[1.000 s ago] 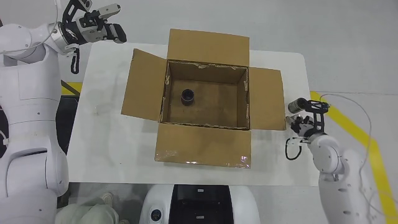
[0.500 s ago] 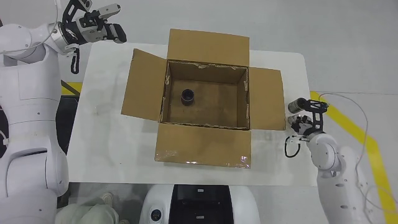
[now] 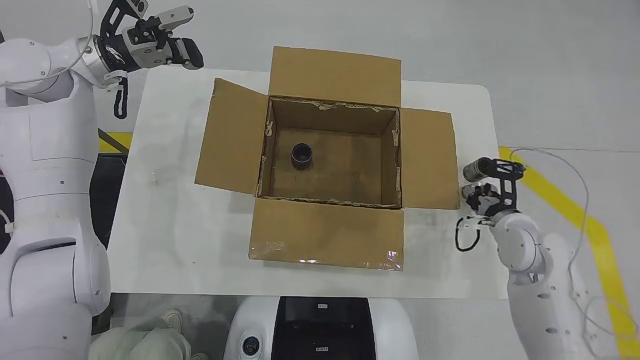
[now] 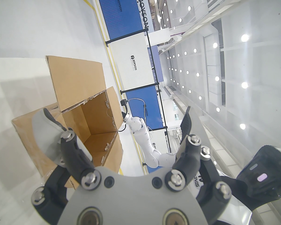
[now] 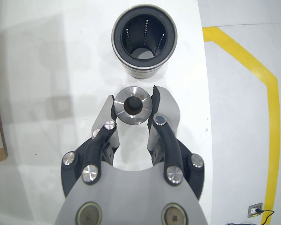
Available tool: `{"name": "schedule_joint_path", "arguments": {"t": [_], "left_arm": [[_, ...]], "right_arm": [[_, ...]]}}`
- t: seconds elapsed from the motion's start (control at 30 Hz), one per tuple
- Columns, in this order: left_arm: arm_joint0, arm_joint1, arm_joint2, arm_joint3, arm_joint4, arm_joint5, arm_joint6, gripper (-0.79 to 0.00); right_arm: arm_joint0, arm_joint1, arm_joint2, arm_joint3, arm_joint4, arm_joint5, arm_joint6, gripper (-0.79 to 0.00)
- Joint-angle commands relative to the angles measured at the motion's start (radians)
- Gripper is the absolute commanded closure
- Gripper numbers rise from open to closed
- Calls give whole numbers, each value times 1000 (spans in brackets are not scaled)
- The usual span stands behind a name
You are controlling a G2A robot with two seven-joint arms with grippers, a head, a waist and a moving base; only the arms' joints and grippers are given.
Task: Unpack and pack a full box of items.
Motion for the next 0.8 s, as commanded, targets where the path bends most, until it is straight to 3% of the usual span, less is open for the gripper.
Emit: {"name": "schedule_joint_path", "arguments": {"t": [0.0,0.57,0.77], "left_arm": [[0,0,0,0,0,0,0,-785],[0,0,0,0,0,0,0,-785],[0,0,0,0,0,0,0,-785]], "right_arm": [[-4,1,-1,-11,-2,-2,2,0],[-163,12,55,-320,-12,4,14,0],[-210,12,61,-441,-91,55,-52,0]]}}
